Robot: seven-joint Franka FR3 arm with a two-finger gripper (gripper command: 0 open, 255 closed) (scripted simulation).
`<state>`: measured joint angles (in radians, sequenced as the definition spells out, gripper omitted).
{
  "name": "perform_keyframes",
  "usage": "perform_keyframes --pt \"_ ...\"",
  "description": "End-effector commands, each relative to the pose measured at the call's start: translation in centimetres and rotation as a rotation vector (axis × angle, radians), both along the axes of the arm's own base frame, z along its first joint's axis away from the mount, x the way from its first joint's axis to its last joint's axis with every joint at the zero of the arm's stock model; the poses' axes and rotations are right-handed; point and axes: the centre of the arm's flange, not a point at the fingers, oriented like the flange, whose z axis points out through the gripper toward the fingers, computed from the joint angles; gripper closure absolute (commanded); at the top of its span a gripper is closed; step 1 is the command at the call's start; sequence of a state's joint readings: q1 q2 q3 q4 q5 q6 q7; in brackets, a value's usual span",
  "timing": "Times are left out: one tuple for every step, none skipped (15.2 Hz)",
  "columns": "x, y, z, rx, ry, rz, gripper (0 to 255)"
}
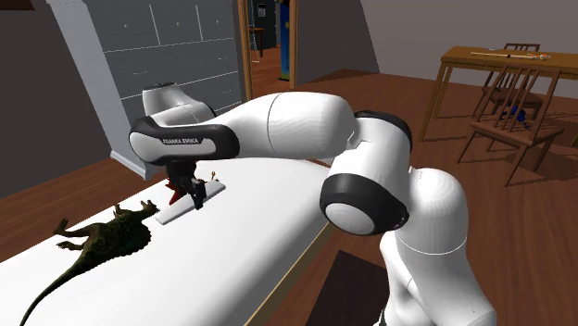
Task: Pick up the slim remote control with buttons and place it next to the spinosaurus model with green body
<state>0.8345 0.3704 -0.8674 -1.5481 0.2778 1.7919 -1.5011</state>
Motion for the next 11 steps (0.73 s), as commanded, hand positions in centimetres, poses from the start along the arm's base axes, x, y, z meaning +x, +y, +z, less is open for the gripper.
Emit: perform_keyframes --pt "0.0 0.0 -1.0 0.0 -0.001 0.0 255" --pt "0.0 0.0 -1.5 0.0 -0.001 0.0 255" --pt "0.0 0.0 -2.0 0.0 -0.001 0.0 255" --pt "0.0 0.0 -2.6 0.0 -0.001 0.0 255" --pt "0.0 0.0 -3.1 0.0 -0.001 0.0 255" --pt "0.0 0.0 -3.6 0.0 -0.001 0.0 255" --pt "0.0 0.0 -4.2 0.0 -0.001 0.0 255" --pt "0.0 0.0 -4.7 0.0 -0.001 0.0 255" --pt "0.0 0.0 -5.2 0.0 -0.001 0.0 255" --pt "0.0 0.0 -5.7 0.0 -0.001 0.0 255" --pt "0.0 0.0 -6.3 0.0 -0.001 0.0 255"
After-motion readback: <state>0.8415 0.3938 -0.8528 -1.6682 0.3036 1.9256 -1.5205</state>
